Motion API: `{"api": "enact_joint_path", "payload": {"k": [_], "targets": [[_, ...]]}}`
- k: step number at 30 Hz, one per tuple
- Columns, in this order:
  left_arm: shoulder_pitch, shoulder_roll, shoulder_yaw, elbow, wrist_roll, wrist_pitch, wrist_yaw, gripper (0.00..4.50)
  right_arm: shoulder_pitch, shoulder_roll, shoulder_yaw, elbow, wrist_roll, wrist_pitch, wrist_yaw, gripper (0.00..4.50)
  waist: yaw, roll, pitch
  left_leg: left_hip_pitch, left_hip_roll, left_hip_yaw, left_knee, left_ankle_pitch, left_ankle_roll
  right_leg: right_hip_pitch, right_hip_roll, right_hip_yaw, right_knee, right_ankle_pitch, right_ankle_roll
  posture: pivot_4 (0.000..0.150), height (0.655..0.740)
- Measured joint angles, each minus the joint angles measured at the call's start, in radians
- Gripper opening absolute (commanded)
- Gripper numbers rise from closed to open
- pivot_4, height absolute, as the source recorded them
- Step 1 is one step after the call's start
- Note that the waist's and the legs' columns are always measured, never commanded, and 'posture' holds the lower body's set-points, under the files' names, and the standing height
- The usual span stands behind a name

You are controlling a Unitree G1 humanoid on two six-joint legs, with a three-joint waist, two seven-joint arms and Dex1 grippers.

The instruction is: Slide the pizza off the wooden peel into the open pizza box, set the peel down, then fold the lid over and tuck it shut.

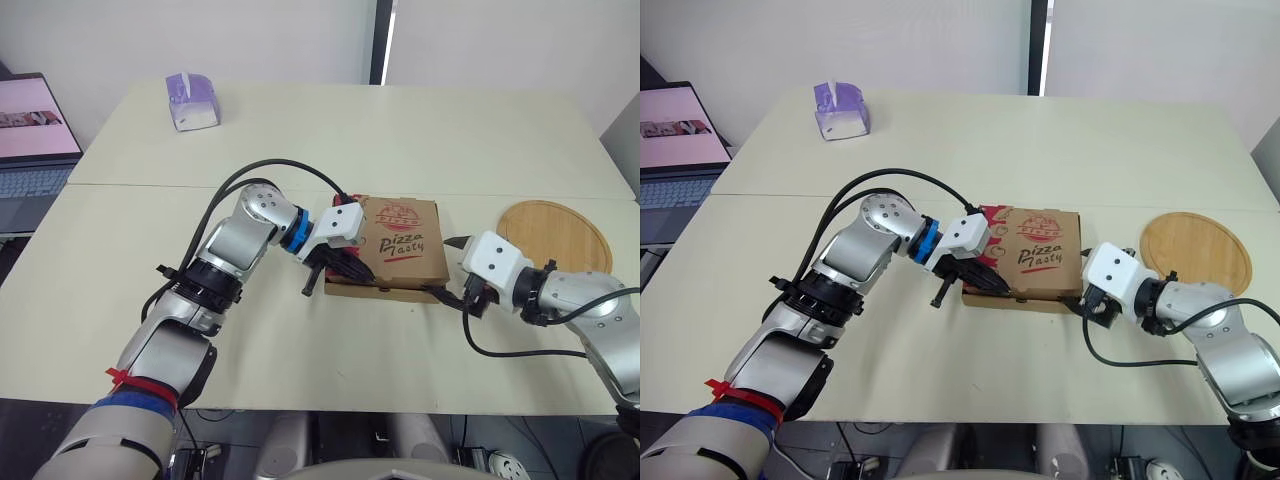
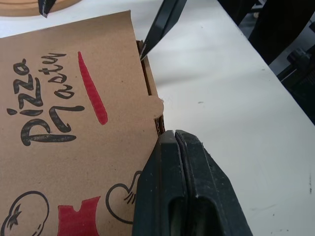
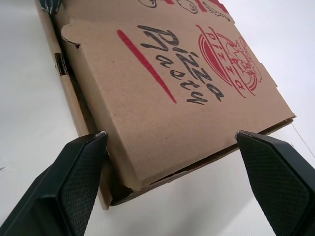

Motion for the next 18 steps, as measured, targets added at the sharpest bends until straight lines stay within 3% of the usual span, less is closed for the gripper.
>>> {"api": "enact_joint_path", "payload": {"k": [2, 7, 11, 14, 18], "targets": [[0.0, 0.001, 0.0, 0.001, 0.001, -0.005, 0.0, 0.0, 0.015, 0.01, -0.025, -0.013, 0.02, 0.004, 0.002, 4.47, 0.0, 0.0, 0.0, 0.0, 0.0, 0.0, 0.0, 0.0, 0.0, 0.0, 0.0, 0.0, 0.0, 0.0, 0.0, 0.15, 0.7251], [-0.001, 0.003, 0.0, 0.015, 0.002, -0.008, 0.002, 0.0, 0.022, 0.039, -0.26, -0.033, 0.232, 0.107, 0.041, 4.47, 0.001, 0.0, 0.0, 0.0, 0.0, 0.0, 0.0, 0.0, 0.0, 0.0, 0.0, 0.0, 0.0, 0.0, 0.0, 0.15, 0.7251], [-0.001, 0.003, 0.0, 0.017, 0.002, -0.009, 0.003, 0.0, 0.034, 0.028, -0.3, 0.041, 0.203, 0.121, -0.001, 4.47, 0.001, 0.0, 0.0, 0.0, 0.0, 0.0, 0.0, -0.001, 0.003, 0.0, 0.0, 0.0, 0.0, 0.0, 0.0, 0.15, 0.7251], [-0.001, 0.003, 0.0, 0.017, 0.002, -0.01, 0.004, 0.0, 0.068, 0.028, -0.223, 0.095, 0.125, 0.073, -0.027, 3.85, 0.0, 0.0, 0.0, 0.0, 0.0, 0.0, 0.0, -0.001, 0.002, 0.0, 0.0, 0.0, 0.001, 0.0, 0.0, 0.15, 0.7251], [-0.001, 0.003, 0.0, 0.017, 0.002, -0.009, 0.004, 0.0, 0.083, 0.052, -0.123, 0.111, 0.103, 0.02, -0.009, 2.46, -0.002, 0.0, 0.0, 0.0, 0.0, 0.001, 0.0, -0.001, 0.002, 0.0, 0.0, 0.0, 0.001, 0.0, 0.0, 0.15, 0.7251]]}}
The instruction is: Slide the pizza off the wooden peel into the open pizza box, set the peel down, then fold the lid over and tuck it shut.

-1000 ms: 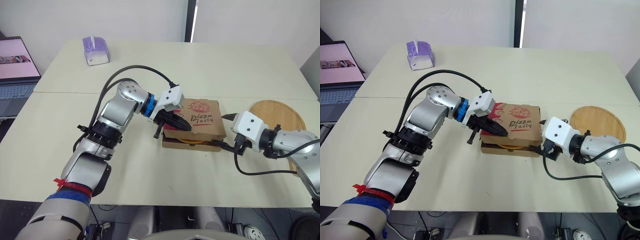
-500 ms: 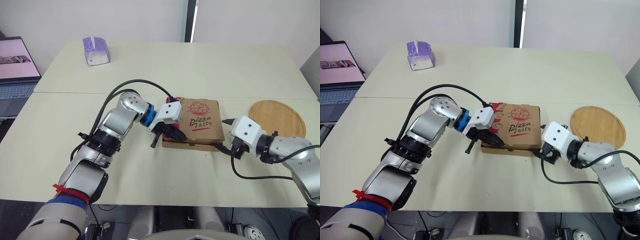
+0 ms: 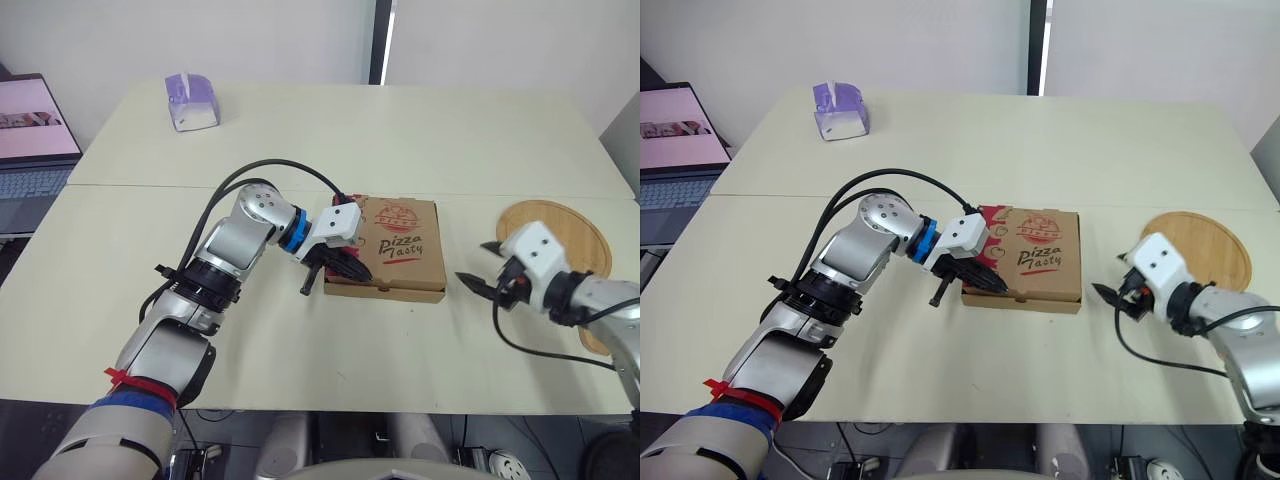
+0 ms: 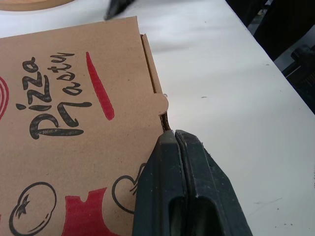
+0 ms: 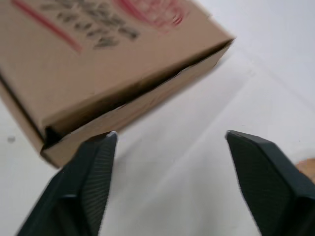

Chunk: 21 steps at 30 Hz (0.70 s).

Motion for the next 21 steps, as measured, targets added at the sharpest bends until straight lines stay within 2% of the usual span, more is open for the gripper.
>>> {"api": "enact_joint_path", "payload": {"k": [7, 12, 16, 21], "targets": [[0.0, 0.002, 0.0, 0.0, 0.0, 0.001, 0.001, 0.0, -0.01, 0.045, 0.047, -0.01, 0.018, 0.005, 0.008, 0.05, -0.002, 0.0, 0.0, 0.0, 0.0, 0.0, 0.0, 0.0, -0.001, 0.0, 0.0, 0.0, 0.001, 0.0, 0.0, 0.15, 0.7251], [0.0, 0.002, 0.0, 0.0, 0.0, 0.002, 0.003, 0.0, -0.009, 0.039, 0.009, -0.01, 0.037, 0.009, 0.011, 0.05, 0.0, 0.0, 0.0, 0.0, 0.0, 0.0, 0.0, 0.0, -0.001, 0.0, 0.0, 0.0, 0.0, 0.0, 0.0, 0.15, 0.7251], [0.001, 0.002, 0.003, -0.001, -0.003, 0.01, 0.013, 0.0, -0.008, -0.027, -0.054, -0.011, 0.034, 0.005, 0.021, 0.05, 0.002, 0.0, 0.0, 0.0, 0.0, 0.0, 0.0, 0.0, -0.001, 0.0, 0.0, 0.0, 0.0, 0.0, 0.0, 0.15, 0.7251], [0.002, 0.006, 0.033, -0.029, -0.026, 0.049, 0.037, 0.0, -0.094, 0.008, -0.045, -0.039, 0.055, 0.021, 0.009, 0.05, -0.004, 0.0, 0.0, 0.001, 0.001, -0.001, 0.0, 0.0, 0.0, 0.0, 0.001, 0.0, 0.001, 0.0, 0.0, 0.15, 0.7251]]}}
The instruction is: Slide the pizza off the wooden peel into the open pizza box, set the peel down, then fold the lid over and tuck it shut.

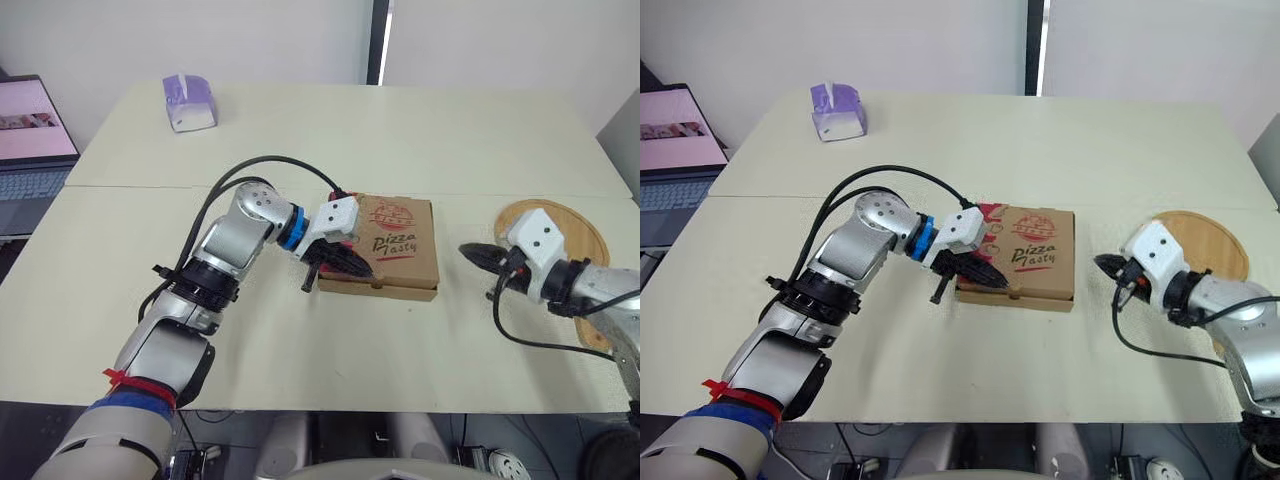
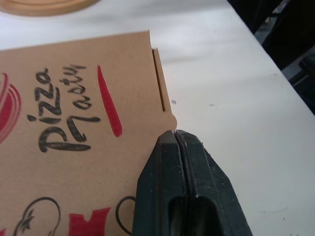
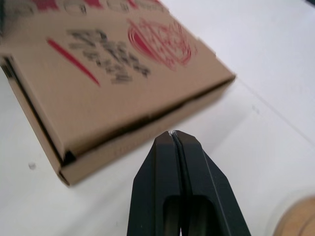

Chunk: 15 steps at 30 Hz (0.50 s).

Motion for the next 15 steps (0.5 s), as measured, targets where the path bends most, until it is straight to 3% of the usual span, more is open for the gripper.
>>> {"api": "enact_joint_path", "payload": {"k": [5, 10, 15], "targets": [[0.014, 0.044, 0.04, -0.067, -0.03, 0.052, 0.013, 0.0, 0.0, 0.026, 0.128, -0.004, -0.023, -0.014, 0.008, 0.05, 0.003, 0.0, 0.0, -0.001, -0.001, 0.0, 0.0, 0.0, -0.001, 0.0, -0.001, 0.0, -0.001, 0.0, 0.0, 0.15, 0.7251], [0.025, 0.179, 0.112, -0.119, -0.068, 0.079, -0.004, 0.0, 0.009, 0.023, 0.19, 0.005, -0.073, -0.053, 0.015, 0.05, 0.002, 0.0, 0.0, 0.0, -0.001, 0.0, 0.0, 0.001, -0.001, 0.0, -0.001, 0.0, -0.001, 0.0, 0.0, 0.15, 0.7251], [0.054, 0.315, 0.128, -0.006, -0.012, -0.038, -0.015, 0.0, 0.01, 0.023, 0.19, 0.01, -0.082, -0.065, 0.02, 0.05, 0.003, 0.0, 0.0, 0.0, -0.001, 0.0, 0.0, 0.001, -0.001, 0.0, -0.001, -0.001, -0.001, 0.0, 0.0, 0.15, 0.7251]]}}
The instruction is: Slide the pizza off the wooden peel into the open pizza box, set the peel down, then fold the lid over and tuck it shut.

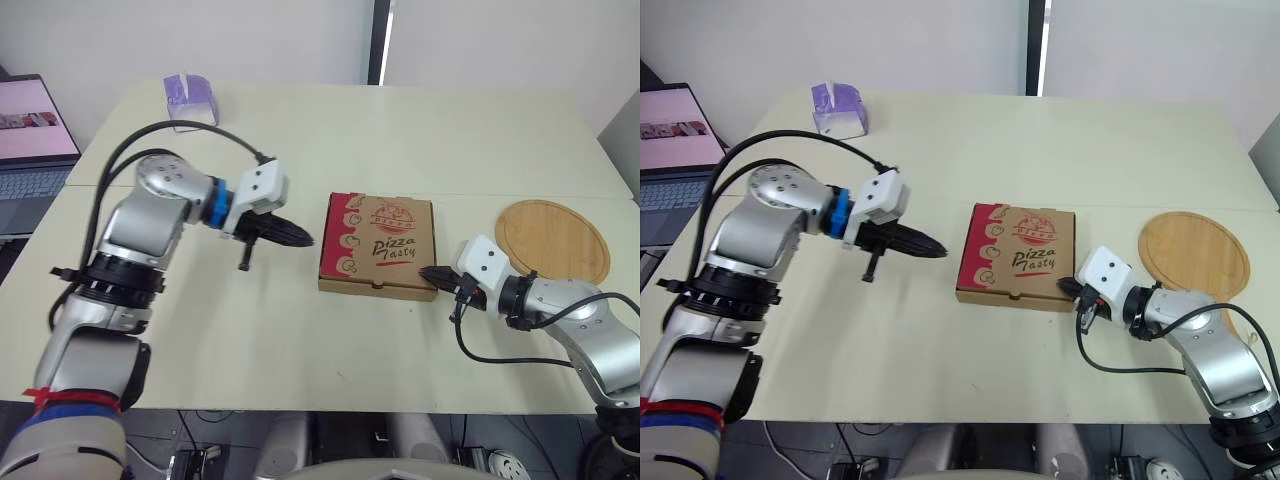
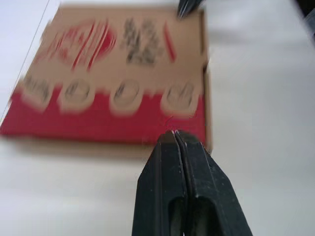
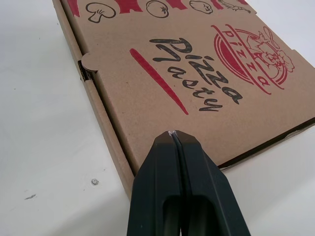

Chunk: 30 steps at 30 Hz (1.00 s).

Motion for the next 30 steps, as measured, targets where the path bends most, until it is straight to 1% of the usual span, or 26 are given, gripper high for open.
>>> {"api": "enact_joint_path", "payload": {"k": [2, 4, 10, 14, 23, 27, 30], "targets": [[0.018, -0.002, -0.001, 0.057, 0.024, -0.031, 0.018, 0.0, 0.001, 0.0, 0.0, 0.0, 0.0, 0.0, 0.002, 0.05, 0.002, 0.0, 0.0, -0.001, 0.0, 0.0, 0.0, 0.0, 0.0, 0.0, 0.0, 0.0, 0.0, 0.0, 0.0, 0.15, 0.7251], [0.032, -0.029, -0.005, 0.104, 0.043, -0.06, 0.045, 0.0, 0.001, 0.0, 0.0, 0.0, 0.0, -0.001, 0.009, 0.05, 0.011, 0.0, 0.0, -0.001, -0.001, -0.001, 0.0, 0.0, 0.0, 0.0, -0.001, -0.001, -0.001, 0.0, 0.0, 0.15, 0.7251], [0.038, -0.133, -0.037, 0.146, 0.086, -0.113, 0.088, 0.0, 0.001, 0.0, -0.001, -0.001, 0.001, 0.0, 0.016, 0.05, 0.015, 0.0, 0.0, -0.002, -0.001, 0.0, 0.0, 0.0, 0.0, 0.0, -0.001, -0.001, -0.002, 0.0, 0.0, 0.15, 0.7251], [0.052, -0.192, -0.051, 0.138, 0.087, -0.094, 0.088, 0.0, 0.003, -0.002, -0.002, -0.002, 0.001, 0.001, 0.017, 0.05, 0.009, 0.0, 0.0, -0.002, -0.001, 0.0, 0.0, 0.0, 0.0, 0.0, -0.001, -0.001, -0.001, 0.0, 0.0, 0.15, 0.7251], [0.074, -0.21, -0.052, 0.1, 0.088, -0.073, 0.09, 0.0, 0.015, -0.003, -0.006, -0.013, 0.0, 0.002, 0.016, 0.05, 0.007, 0.0, 0.0, -0.001, -0.001, 0.0, 0.0, 0.0, 0.0, 0.0, -0.001, -0.001, -0.001, 0.0, 0.0, 0.15, 0.7251], [0.076, -0.172, -0.026, 0.091, 0.072, -0.069, 0.09, 0.0, 0.014, 0.002, -0.036, -0.018, 0.013, 0.001, 0.01, 0.05, 0.004, 0.0, 0.0, -0.001, 0.0, -0.001, 0.0, 0.0, 0.0, 0.0, -0.001, -0.001, 0.0, 0.0, 0.0, 0.15, 0.7251], [0.078, -0.132, 0.051, -0.014, 0.024, -0.024, 0.111, 0.0, -0.005, 0.004, -0.091, -0.017, 0.032, 0.001, -0.003, 0.05, 0.003, 0.0, 0.0, -0.001, 0.0, -0.001, 0.0, 0.0, 0.0, 0.0, -0.001, -0.001, -0.001, 0.0, 0.0, 0.15, 0.7251]]}}
